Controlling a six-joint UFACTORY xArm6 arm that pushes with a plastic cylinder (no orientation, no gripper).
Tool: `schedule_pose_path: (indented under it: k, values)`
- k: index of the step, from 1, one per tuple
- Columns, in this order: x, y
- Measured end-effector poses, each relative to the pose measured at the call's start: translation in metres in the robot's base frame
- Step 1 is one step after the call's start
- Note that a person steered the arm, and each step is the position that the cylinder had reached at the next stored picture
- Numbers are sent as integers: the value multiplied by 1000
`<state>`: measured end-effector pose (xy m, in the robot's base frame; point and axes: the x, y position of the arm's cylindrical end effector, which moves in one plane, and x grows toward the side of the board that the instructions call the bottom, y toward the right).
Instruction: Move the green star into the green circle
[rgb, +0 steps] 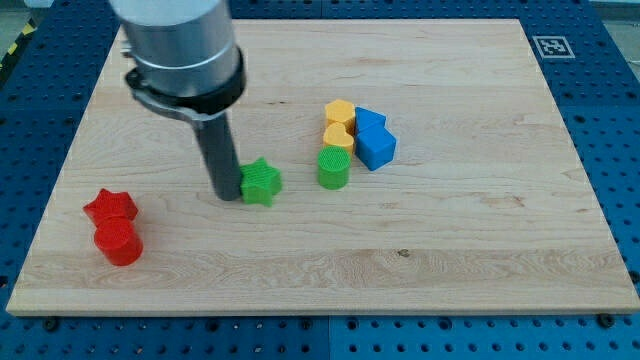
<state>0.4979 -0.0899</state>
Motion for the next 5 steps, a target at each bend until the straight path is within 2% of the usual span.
schedule_pose_path:
  k: [1, 2, 3, 4, 5]
  values:
    - [0, 24]
    - [-27, 2]
    - [-34, 8]
    - [-4, 20]
    - [6, 43]
